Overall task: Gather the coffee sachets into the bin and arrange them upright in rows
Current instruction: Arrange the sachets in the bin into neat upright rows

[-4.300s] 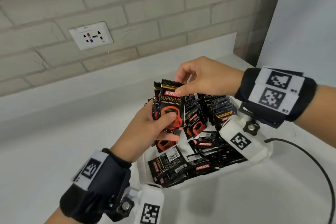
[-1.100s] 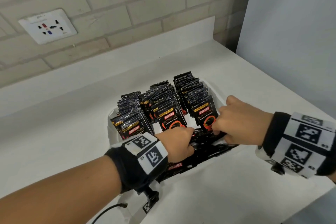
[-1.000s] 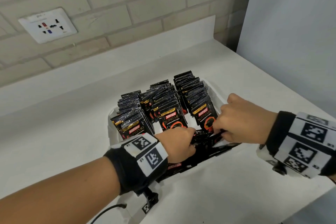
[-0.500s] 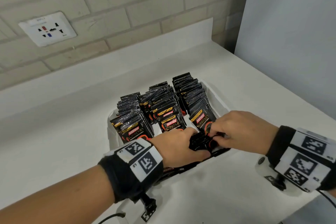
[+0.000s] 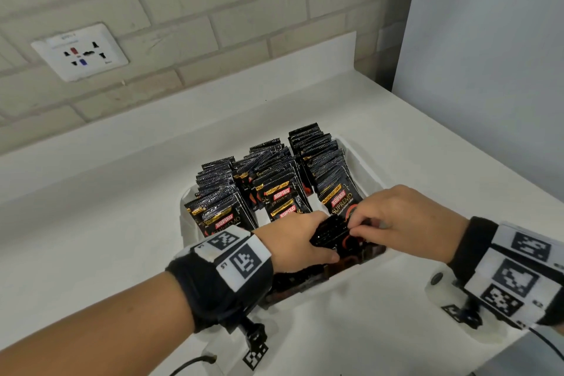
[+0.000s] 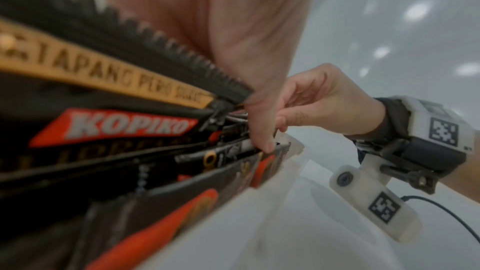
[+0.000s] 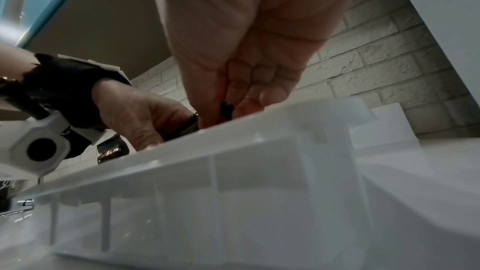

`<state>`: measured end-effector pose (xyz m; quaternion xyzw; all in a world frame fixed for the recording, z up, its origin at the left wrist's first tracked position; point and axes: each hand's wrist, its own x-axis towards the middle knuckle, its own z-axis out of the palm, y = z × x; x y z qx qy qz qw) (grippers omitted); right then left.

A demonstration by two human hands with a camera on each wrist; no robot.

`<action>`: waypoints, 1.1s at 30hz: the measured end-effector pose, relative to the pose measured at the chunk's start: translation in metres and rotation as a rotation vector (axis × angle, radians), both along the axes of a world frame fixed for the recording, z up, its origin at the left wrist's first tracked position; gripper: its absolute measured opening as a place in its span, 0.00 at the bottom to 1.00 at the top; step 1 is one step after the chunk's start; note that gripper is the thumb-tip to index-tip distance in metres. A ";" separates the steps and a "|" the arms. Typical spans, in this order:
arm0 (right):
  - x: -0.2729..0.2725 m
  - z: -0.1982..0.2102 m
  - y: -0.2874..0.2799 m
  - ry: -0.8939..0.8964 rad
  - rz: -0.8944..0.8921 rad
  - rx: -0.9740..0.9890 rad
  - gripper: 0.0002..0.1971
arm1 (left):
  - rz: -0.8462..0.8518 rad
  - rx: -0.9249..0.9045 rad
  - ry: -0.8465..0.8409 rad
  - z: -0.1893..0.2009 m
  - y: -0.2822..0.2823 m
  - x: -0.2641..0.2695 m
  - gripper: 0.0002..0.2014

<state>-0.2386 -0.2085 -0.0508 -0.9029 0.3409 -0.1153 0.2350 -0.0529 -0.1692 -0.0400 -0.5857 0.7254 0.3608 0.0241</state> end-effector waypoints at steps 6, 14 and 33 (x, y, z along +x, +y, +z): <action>0.001 -0.001 0.002 -0.147 0.026 0.139 0.15 | 0.005 -0.053 -0.103 -0.002 0.009 -0.005 0.18; -0.015 0.010 -0.011 -0.055 -0.060 0.162 0.09 | -0.024 -0.087 -0.119 -0.005 0.014 -0.006 0.23; 0.035 0.010 -0.039 0.671 0.188 0.281 0.20 | -0.046 -0.184 -0.164 -0.011 0.023 -0.008 0.23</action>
